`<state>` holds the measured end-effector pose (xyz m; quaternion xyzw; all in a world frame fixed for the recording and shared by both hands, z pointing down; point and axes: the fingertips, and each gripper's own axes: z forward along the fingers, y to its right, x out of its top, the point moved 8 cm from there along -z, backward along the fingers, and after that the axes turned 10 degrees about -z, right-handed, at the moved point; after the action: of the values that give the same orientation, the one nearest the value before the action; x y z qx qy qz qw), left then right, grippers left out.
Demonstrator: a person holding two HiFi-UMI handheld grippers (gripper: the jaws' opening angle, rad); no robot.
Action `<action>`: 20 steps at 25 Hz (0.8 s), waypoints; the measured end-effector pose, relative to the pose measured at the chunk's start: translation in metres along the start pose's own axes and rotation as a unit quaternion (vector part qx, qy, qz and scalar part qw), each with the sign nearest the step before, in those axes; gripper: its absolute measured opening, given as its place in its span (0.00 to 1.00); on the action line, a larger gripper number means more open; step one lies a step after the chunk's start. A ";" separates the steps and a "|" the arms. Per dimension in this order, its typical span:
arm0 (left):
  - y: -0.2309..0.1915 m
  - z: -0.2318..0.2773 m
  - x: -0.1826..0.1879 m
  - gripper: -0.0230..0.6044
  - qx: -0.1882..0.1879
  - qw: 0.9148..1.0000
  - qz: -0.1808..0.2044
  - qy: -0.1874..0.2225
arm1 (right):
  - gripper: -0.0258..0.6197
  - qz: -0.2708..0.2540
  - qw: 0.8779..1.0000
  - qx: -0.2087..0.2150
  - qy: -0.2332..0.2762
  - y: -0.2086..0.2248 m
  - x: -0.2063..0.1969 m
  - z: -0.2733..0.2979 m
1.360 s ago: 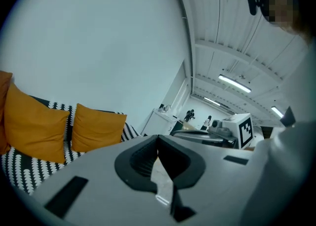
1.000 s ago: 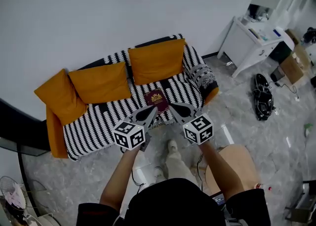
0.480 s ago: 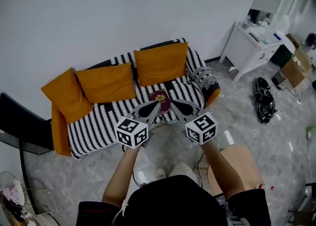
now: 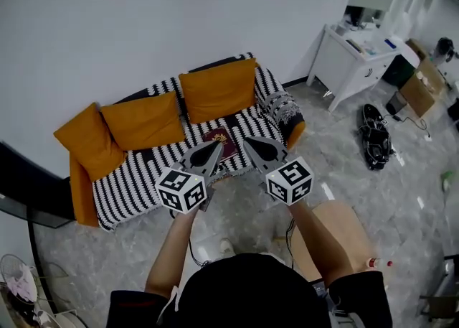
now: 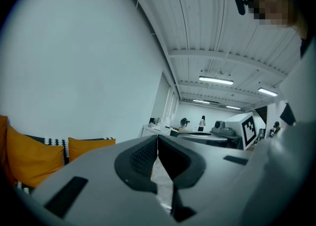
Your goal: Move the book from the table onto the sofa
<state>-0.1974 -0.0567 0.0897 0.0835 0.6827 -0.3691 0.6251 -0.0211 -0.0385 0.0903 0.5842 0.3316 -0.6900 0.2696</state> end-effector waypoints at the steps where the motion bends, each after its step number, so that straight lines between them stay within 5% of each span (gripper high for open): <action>1: 0.007 0.001 -0.001 0.06 0.001 1.000 0.003 0.000 | 0.07 0.002 1.000 -0.001 0.003 0.001 0.002 -0.007; 20: 0.086 -0.017 -0.026 0.06 0.029 0.999 0.020 0.022 | 0.06 -0.012 0.998 0.009 0.054 -0.013 0.017 -0.087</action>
<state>-0.1558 0.0239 0.0784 0.1230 0.6835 -0.3743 0.6145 0.0208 0.0372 0.0668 0.6188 0.3466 -0.6637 0.2375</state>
